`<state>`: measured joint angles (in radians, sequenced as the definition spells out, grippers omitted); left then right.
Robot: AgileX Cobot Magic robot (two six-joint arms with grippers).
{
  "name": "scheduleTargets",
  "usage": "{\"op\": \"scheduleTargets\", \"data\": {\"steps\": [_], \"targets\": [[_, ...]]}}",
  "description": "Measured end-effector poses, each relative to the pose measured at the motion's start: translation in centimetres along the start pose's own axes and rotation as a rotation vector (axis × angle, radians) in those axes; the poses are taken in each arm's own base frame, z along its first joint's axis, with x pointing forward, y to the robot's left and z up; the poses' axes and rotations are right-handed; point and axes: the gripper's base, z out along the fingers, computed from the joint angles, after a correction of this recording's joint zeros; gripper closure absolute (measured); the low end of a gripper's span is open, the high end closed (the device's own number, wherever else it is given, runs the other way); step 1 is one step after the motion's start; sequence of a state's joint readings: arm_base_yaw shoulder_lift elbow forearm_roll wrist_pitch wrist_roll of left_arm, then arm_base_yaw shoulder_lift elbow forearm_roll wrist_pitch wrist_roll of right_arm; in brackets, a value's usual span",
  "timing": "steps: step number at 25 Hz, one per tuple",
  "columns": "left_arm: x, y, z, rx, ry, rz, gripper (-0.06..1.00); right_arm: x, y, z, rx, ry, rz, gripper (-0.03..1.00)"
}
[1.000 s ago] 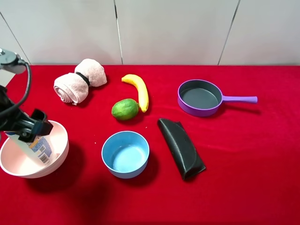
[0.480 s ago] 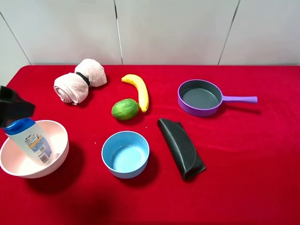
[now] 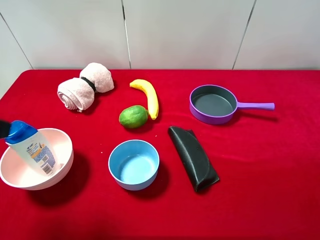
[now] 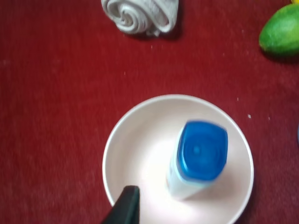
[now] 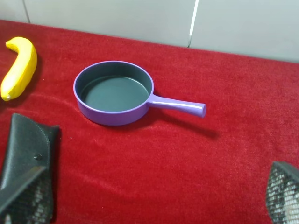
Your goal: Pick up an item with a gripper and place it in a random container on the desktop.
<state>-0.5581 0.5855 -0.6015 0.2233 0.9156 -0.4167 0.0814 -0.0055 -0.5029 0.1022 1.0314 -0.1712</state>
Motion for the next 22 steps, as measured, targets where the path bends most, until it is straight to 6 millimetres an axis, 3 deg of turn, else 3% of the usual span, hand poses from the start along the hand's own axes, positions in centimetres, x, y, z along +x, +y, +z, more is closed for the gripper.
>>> {"op": "scheduleTargets", "data": {"steps": [9, 16, 22], "targets": [[3.2, 1.0, -1.9, -0.008, 0.137, -0.040, -0.04, 0.0, 0.0, 0.0, 0.000, 0.000, 0.000, 0.27], [4.7, 1.3, -0.7, -0.021, 0.185, -0.035, -0.04, 0.0, 0.0, 0.0, 0.000, 0.000, 0.000, 0.27], [5.5, 1.9, -1.4, -0.004, 0.079, -0.045, -0.04, 0.0, 0.0, 0.0, 0.000, 0.000, 0.000, 0.27]]}}
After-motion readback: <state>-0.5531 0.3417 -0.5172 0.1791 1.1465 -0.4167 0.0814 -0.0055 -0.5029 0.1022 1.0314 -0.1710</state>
